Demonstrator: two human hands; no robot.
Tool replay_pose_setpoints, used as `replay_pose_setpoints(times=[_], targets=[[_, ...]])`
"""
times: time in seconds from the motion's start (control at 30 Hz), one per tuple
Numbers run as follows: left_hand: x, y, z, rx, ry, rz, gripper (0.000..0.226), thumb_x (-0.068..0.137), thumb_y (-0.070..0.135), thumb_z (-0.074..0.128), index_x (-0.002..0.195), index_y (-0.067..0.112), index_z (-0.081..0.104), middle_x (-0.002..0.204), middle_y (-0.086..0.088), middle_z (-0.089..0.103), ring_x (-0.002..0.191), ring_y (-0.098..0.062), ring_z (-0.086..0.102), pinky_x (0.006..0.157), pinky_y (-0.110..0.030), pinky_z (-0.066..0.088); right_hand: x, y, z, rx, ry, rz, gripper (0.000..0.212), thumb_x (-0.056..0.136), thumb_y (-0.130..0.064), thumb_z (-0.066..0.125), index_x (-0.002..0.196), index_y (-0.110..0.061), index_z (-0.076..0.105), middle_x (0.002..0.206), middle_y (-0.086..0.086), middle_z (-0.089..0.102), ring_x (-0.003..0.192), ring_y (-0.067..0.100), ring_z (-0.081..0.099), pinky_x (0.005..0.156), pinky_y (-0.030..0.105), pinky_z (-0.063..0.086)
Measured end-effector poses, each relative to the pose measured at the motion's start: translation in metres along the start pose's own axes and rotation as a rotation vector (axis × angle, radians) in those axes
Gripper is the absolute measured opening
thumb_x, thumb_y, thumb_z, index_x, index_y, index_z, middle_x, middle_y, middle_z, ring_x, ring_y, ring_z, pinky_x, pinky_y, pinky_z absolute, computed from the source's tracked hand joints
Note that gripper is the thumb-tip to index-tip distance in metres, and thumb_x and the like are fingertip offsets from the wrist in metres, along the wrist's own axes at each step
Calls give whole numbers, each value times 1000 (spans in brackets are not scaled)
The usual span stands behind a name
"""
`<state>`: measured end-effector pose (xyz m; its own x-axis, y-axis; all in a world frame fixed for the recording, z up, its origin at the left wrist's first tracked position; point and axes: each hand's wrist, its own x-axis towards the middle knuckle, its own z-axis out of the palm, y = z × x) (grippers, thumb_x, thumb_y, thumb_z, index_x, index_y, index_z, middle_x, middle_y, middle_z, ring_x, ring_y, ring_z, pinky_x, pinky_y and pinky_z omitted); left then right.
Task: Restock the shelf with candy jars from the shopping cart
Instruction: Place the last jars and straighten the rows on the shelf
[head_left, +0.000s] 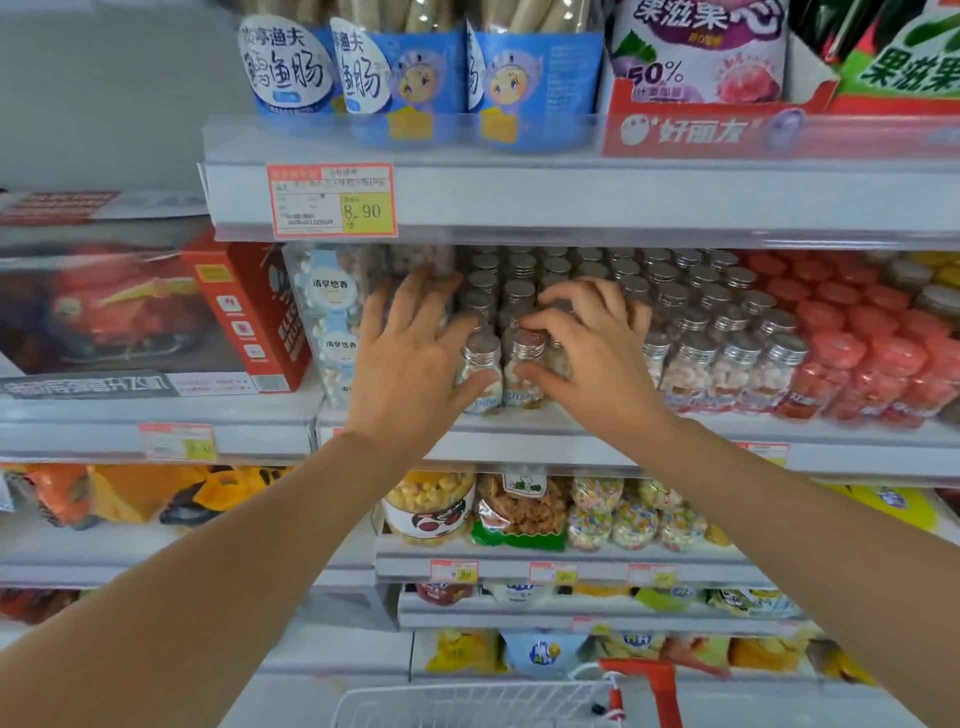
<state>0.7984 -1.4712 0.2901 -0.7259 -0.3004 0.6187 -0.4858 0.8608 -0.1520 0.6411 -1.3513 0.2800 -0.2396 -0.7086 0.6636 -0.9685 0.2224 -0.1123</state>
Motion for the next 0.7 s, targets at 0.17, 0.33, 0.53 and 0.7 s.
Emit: replay_pose_setpoints(times=[0.17,0.33,0.53,0.7], targets=[[-10,6,-2,-4,-31,-2,46,85,44,60,120,15,63,138,-11,49,136,-33,28,111,-52,19,-2,4,-3,36,8,-35,43,72,-54,66,99,-22,72,114,-2,61,117,19,37,86,35,19],[-8,5,-12,35,-64,0,57,89,48,39,123,7,60,140,-13,47,136,-32,25,113,-50,16,4,5,-15,39,-36,-40,58,85,-63,46,123,-24,64,123,-6,62,120,18,46,94,34,16],[13,0,-25,81,-12,78,35,87,23,43,108,11,69,121,-10,63,126,-37,42,106,-49,24,36,9,-27,101,-1,51,24,92,-36,60,113,-30,68,103,-9,71,111,18,53,96,35,20],[34,-2,-34,215,-182,167,33,86,16,58,117,22,67,121,-1,65,132,-32,36,111,-50,20,61,10,-27,-43,-295,-38,29,91,-43,59,119,-40,63,112,-13,68,117,17,52,92,35,22]])
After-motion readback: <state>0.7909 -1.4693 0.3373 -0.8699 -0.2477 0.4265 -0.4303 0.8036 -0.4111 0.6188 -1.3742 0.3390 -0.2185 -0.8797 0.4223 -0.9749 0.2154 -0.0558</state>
